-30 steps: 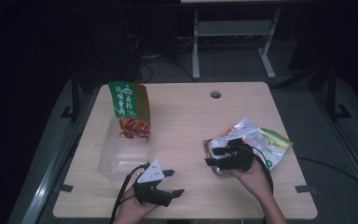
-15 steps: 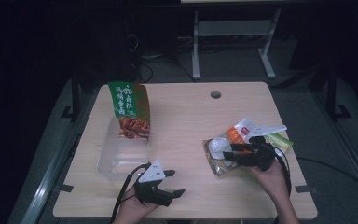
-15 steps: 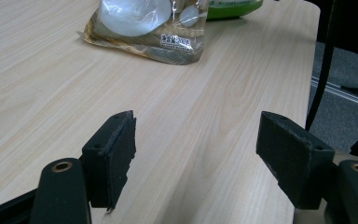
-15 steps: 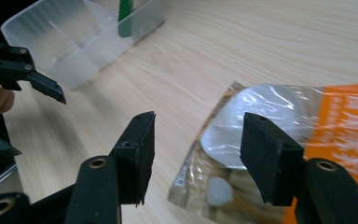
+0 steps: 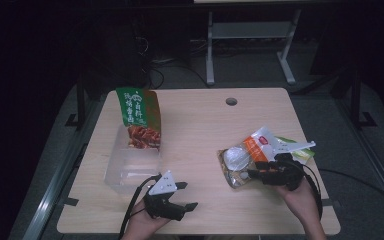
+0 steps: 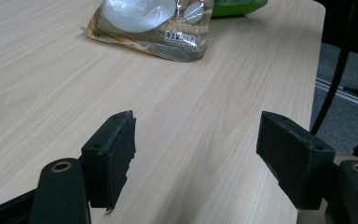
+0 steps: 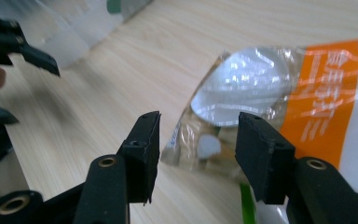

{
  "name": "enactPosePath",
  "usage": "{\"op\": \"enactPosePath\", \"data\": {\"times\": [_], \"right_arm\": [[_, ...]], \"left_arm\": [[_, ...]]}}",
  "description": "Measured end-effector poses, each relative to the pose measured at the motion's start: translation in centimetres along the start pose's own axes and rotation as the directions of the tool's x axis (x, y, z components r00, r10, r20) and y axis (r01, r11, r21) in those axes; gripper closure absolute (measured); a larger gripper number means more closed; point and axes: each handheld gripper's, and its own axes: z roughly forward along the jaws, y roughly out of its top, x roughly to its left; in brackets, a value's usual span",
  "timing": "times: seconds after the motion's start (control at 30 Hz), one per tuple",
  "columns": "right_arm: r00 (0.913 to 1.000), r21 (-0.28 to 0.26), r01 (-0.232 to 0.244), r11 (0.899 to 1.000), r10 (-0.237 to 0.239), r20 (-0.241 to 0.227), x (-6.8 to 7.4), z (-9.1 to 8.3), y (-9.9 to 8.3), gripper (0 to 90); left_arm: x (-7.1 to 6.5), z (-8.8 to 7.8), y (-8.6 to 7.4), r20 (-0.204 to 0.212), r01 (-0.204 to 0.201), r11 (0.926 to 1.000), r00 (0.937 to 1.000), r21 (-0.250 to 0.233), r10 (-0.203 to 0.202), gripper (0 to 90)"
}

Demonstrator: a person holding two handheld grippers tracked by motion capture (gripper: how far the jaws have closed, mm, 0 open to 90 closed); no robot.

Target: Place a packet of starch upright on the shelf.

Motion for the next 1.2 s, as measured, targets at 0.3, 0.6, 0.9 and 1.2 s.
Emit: {"op": "enactPosePath", "data": {"times": [0.3,0.6,0.9,1.2], "right_arm": [[0.9978,0.030,-0.019,0.999,0.017,0.064,0.2,-1.3,-2.2,50.0],[0.9922,0.004,-0.067,0.998,0.066,0.106,-1.1,-2.4,-2.8,49.9],[0.9833,-0.019,-0.109,0.994,0.110,0.145,-2.3,-2.3,-3.0,48.7],[0.9824,-0.042,-0.128,0.991,0.132,0.132,-3.3,-1.3,-1.9,49.5]], "left_arm": [[-0.1,-0.1,0.1,0.000,0.006,1.0000,1.0000,-0.008,-0.006,27.6],[0.1,-0.3,0.2,0.000,0.004,0.9999,1.0000,-0.012,-0.004,27.6],[0.0,-0.1,0.2,0.004,-0.008,1.0000,1.0000,-0.002,0.008,27.6],[0.0,0.0,0.0,0.000,0.001,1.0000,1.0000,0.004,-0.001,27.6]]}}
